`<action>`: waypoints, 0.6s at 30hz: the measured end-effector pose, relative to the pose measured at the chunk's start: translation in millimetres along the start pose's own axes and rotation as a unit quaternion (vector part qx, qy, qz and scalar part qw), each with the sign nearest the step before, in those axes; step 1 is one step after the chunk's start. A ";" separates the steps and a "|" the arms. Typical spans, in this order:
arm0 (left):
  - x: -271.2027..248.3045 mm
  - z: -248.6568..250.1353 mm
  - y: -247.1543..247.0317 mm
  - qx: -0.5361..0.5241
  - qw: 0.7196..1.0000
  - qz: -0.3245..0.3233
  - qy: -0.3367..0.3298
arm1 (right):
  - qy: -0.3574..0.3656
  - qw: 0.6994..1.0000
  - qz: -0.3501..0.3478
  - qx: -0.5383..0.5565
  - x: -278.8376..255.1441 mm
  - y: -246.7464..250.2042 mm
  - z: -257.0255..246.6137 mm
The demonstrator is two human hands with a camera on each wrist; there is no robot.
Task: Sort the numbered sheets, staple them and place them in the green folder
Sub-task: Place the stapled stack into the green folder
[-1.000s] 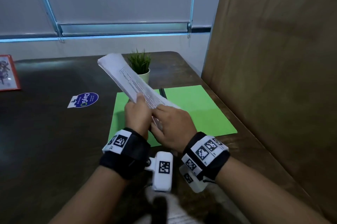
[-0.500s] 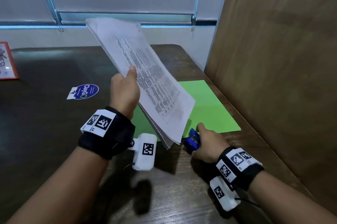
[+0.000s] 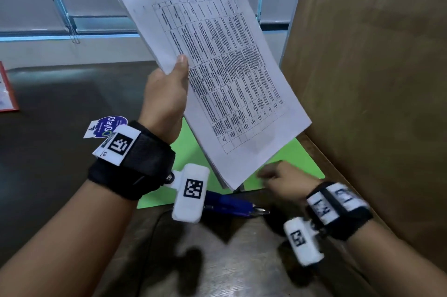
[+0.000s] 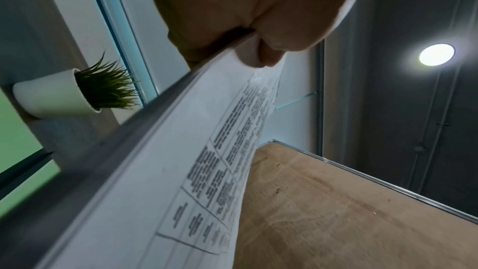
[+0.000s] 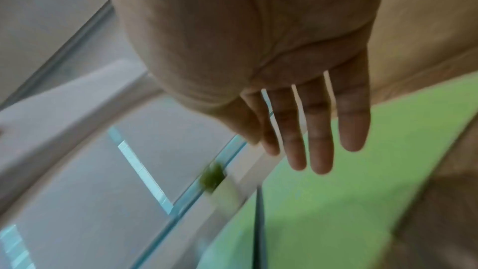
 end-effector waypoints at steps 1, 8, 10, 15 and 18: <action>1.6 -3.9 -2.1 -0.008 1.000 -0.020 0.003 | -0.043 0.996 0.038 0.070 -2.5 27.6 14.0; 13.1 -66.3 -7.1 -0.046 0.987 -0.089 0.124 | -0.058 0.853 0.083 0.511 4.9 132.7 25.0; 19.3 -79.6 -8.6 -0.044 0.983 -0.092 0.156 | -0.025 0.847 -0.001 0.532 14.8 124.1 16.1; 46.3 -87.5 -36.2 -0.041 0.970 -0.137 0.197 | 0.014 0.866 -0.014 0.500 48.1 119.8 23.4; 69.7 -86.0 -58.8 -0.028 0.964 -0.164 0.208 | 0.006 0.855 -0.038 0.517 68.9 120.8 19.6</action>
Point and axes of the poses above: each hand's wrist, its own x-axis towards the middle knuckle, its own y-axis out of the back of the hand, z = x × y, the point moved 5 cm from there along x, towards the middle knuckle, and after that the axes turned 1 degree about x, right-handed, at the moved point
